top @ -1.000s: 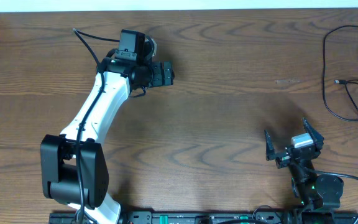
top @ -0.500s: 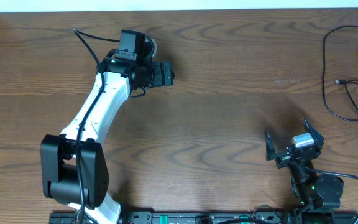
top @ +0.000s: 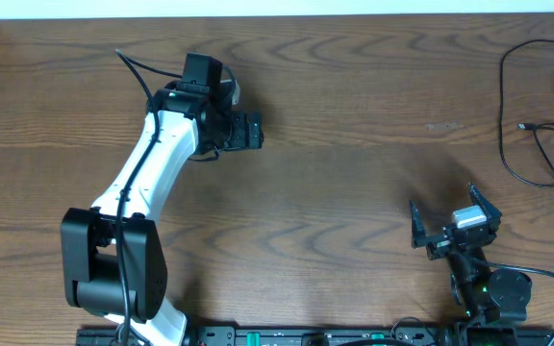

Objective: Untangle cables

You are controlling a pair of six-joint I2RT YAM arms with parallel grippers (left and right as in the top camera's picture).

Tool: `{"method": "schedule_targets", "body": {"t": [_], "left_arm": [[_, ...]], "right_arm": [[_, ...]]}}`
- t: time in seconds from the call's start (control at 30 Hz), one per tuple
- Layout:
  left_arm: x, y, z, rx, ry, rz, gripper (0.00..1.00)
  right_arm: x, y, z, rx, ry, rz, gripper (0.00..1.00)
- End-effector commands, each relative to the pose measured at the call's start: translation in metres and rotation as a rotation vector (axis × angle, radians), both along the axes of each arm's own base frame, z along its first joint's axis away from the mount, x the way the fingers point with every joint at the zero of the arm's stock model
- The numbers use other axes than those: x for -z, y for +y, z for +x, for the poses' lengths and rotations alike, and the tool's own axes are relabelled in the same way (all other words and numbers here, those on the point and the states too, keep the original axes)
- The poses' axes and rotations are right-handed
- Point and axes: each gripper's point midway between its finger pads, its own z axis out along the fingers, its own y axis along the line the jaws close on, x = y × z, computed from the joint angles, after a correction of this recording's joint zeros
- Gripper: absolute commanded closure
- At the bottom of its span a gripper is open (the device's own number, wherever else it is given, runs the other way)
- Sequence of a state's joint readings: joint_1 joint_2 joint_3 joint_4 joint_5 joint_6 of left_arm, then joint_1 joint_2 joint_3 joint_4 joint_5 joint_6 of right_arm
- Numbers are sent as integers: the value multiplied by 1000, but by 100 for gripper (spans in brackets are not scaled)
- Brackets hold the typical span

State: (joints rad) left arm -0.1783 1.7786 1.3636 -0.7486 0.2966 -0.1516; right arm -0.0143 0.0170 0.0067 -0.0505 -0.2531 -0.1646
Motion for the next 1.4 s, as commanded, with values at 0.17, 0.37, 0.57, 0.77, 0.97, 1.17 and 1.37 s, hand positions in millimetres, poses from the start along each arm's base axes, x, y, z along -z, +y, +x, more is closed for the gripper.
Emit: {"method": "schedule_targets", "body": {"t": [0.17,0.37,0.57,0.77,0.97,1.17,1.37], "left_arm": [[-40,20,15,-31,-190,82,2],[-92,29,7,-37,-464,69,2],[-120,54,-30,-95,-713,48,2],[-117,79,-64,-172,-940,44,2],[-101,98,-101,-234,-1069,61,2],[-78,99,-124,-208,-1152,99,2],[-64,99,-133,-180,-1211,132,2]], "right_arm": [[1,1,0,0,4,13,1],[1,1,0,0,4,13,1],[1,1,0,0,4,13,1],[1,1,0,0,4,13,1],[1,1,0,0,4,13,1],[1,1,0,0,4,13,1],[1,1,0,0,4,13,1]]}}
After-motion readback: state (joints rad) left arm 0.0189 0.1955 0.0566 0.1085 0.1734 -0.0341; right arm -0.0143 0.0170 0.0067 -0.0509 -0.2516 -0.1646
